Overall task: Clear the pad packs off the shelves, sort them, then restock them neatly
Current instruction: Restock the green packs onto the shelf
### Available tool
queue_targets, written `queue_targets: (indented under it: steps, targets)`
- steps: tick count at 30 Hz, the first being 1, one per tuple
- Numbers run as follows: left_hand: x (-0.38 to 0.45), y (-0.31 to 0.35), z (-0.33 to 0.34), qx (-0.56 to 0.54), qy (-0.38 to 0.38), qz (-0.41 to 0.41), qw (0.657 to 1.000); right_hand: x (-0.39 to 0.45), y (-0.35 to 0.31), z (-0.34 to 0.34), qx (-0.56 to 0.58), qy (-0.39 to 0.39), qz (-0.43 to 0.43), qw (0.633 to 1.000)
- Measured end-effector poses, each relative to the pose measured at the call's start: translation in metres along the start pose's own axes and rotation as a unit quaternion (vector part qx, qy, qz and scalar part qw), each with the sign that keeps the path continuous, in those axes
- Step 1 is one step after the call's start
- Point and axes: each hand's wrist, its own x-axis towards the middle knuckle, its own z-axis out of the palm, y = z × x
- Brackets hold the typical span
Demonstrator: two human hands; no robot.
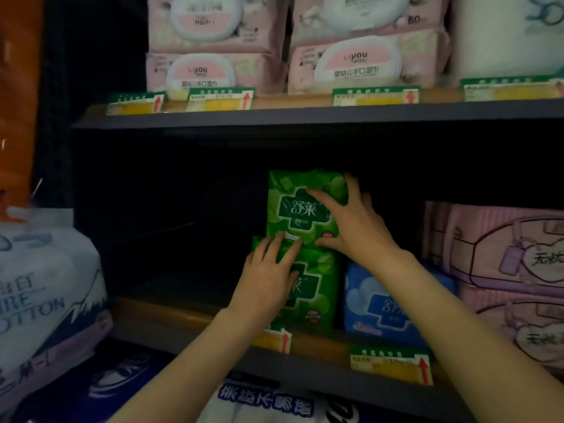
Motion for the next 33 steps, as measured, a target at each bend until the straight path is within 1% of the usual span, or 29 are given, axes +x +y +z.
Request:
queue_targets:
  steps: [2,4,5,8,10,11,12,13,14,15,17,19,21,23,25,27,29,33]
  targets:
    - [0.003,-0.002,-0.003,0.012,-0.008,0.019,1.000,0.004,0.002,0.011,0.014,0.012,-0.003,1.000]
    - [0.004,-0.001,-0.008,0.022,0.005,0.027,0.999,0.014,0.005,0.020,0.039,0.004,0.000,0.999]
    - [0.003,0.001,-0.010,0.036,-0.006,0.028,0.999,0.018,0.006,0.023,0.051,-0.004,0.002,0.999]
    - [0.005,0.007,-0.009,0.072,-0.016,0.004,0.997,0.026,0.010,0.030,0.082,-0.013,0.012,0.996]
    - [0.007,0.009,-0.011,0.072,-0.024,0.002,0.997,0.027,0.011,0.027,0.095,-0.010,0.031,0.995]
    - [0.007,0.008,-0.012,0.074,-0.032,0.004,0.997,0.025,0.010,0.024,0.086,0.011,0.026,0.996]
    - [0.006,0.006,-0.014,0.081,-0.040,0.004,0.996,0.024,0.008,0.021,0.066,0.041,0.000,0.997]
    - [0.006,0.006,-0.016,0.087,-0.045,0.003,0.995,0.022,0.005,0.018,0.044,0.050,-0.039,0.997]
    - [0.005,0.007,-0.017,0.089,-0.040,0.004,0.995,0.020,0.002,0.017,0.027,0.022,-0.071,0.997]
    - [0.004,0.007,-0.017,0.089,-0.034,0.007,0.995,0.020,-0.001,0.017,0.017,-0.032,-0.084,0.996]
    - [0.003,0.010,-0.020,0.092,-0.036,0.009,0.995,0.018,-0.001,0.021,0.019,-0.142,-0.056,0.988]
    - [0.004,0.011,-0.021,0.095,-0.044,0.004,0.994,0.021,0.007,0.026,0.055,-0.192,-0.021,0.980]
    - [0.004,0.011,-0.021,0.096,-0.051,-0.002,0.994,0.027,0.014,0.030,0.088,-0.217,0.015,0.972]
    - [0.003,0.011,-0.022,0.096,-0.047,-0.005,0.994,0.036,0.017,0.033,0.094,-0.232,0.032,0.968]
    - [0.002,0.014,-0.024,0.094,-0.054,-0.005,0.994,0.037,0.015,0.032,0.096,-0.252,0.017,0.963]
    - [0.003,0.013,-0.028,0.096,-0.066,0.001,0.993,0.032,0.015,0.031,0.140,-0.264,0.000,0.954]
    - [0.003,0.008,-0.028,0.090,-0.077,0.007,0.993,0.025,0.014,0.034,0.171,-0.268,0.002,0.948]
    - [0.003,0.006,-0.029,0.087,-0.079,0.014,0.993,0.033,0.005,0.034,0.137,-0.310,0.048,0.940]
